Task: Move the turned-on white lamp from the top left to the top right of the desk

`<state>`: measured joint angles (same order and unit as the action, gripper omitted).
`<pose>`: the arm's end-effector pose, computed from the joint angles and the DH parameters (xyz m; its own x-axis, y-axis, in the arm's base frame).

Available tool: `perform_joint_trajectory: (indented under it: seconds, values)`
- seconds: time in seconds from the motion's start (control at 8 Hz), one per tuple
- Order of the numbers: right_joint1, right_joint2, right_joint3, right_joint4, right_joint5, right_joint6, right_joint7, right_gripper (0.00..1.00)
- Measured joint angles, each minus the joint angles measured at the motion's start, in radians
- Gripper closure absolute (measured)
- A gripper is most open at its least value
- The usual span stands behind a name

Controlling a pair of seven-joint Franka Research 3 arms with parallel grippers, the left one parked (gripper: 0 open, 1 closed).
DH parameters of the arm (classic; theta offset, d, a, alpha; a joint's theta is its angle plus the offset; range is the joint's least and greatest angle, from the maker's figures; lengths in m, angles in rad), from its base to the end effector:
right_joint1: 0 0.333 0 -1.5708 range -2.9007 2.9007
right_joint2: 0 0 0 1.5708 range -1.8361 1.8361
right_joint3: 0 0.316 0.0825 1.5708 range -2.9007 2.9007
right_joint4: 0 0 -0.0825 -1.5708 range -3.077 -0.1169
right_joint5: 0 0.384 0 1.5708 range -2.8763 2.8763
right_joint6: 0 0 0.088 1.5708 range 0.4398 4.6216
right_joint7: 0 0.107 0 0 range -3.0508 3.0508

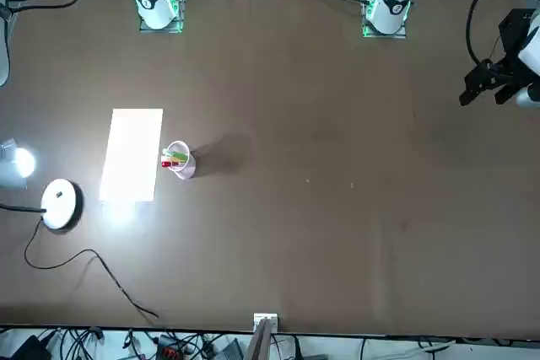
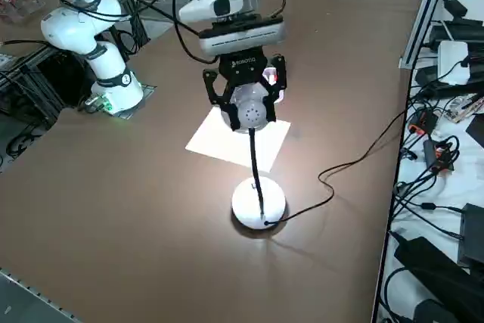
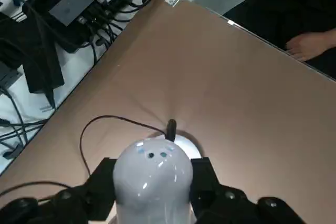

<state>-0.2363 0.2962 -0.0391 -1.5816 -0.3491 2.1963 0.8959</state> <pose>0.6518 -0.1935 0.5020 0.4793 -0.7615 0.4363 -0.8447 -0.5352 -0.0061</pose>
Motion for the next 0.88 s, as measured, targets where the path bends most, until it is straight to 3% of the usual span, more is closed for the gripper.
perform_joint_trajectory:
  seconds: [0.38, 0.88]
  values:
    - [0.048, -0.005, 0.002, -0.013, -0.202, 0.001, 0.193, 0.27]
    - [0.097, -0.105, 0.011, -0.115, -0.227, 0.017, 0.238, 0.27]
